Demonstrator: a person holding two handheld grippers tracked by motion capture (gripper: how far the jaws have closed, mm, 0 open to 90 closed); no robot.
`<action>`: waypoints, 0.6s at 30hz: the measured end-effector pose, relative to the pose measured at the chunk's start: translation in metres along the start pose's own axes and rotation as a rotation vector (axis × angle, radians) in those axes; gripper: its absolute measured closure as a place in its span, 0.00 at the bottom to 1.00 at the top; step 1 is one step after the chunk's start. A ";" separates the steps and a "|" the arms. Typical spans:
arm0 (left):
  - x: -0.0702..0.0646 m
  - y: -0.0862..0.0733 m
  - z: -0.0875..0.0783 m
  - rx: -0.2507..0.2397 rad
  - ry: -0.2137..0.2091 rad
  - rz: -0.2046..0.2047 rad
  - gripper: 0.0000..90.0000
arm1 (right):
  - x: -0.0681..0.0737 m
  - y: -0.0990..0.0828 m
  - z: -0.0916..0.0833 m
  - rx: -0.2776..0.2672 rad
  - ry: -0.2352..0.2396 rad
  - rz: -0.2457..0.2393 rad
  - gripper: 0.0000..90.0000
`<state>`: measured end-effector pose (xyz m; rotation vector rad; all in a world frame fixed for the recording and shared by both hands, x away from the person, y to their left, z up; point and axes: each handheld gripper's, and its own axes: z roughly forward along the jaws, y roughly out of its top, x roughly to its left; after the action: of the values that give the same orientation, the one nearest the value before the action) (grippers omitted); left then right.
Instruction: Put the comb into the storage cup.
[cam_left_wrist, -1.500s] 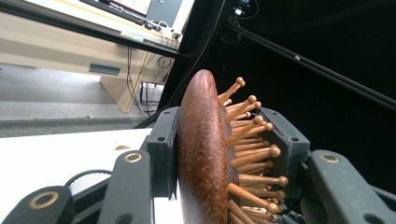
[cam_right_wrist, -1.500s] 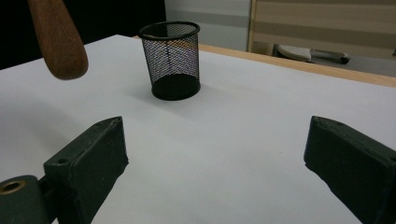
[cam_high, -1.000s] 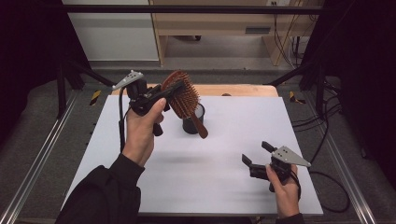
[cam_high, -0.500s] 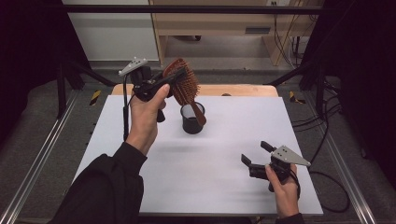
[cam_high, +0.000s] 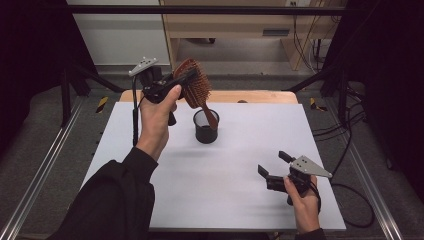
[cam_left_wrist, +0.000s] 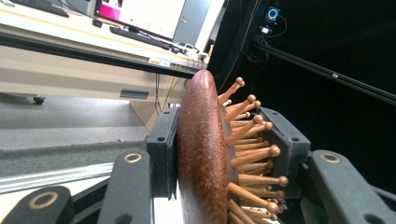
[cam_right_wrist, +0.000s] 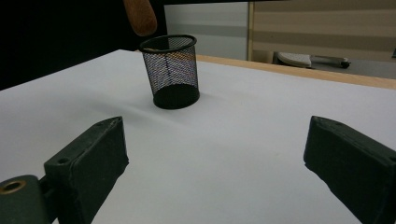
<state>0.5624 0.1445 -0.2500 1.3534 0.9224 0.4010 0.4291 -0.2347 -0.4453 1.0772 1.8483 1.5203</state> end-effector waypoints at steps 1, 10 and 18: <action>0.000 0.001 0.001 -0.004 0.002 0.004 0.58 | 0.000 0.000 0.000 0.001 0.000 0.000 0.07; 0.008 0.005 0.014 -0.002 0.007 0.060 0.58 | -0.001 -0.001 0.000 0.000 0.001 0.002 0.07; 0.021 -0.003 0.027 0.015 0.031 0.086 0.58 | -0.001 -0.001 0.001 -0.002 0.003 0.005 0.07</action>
<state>0.5946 0.1415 -0.2606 1.4072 0.8964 0.4827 0.4306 -0.2354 -0.4464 1.0803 1.8469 1.5277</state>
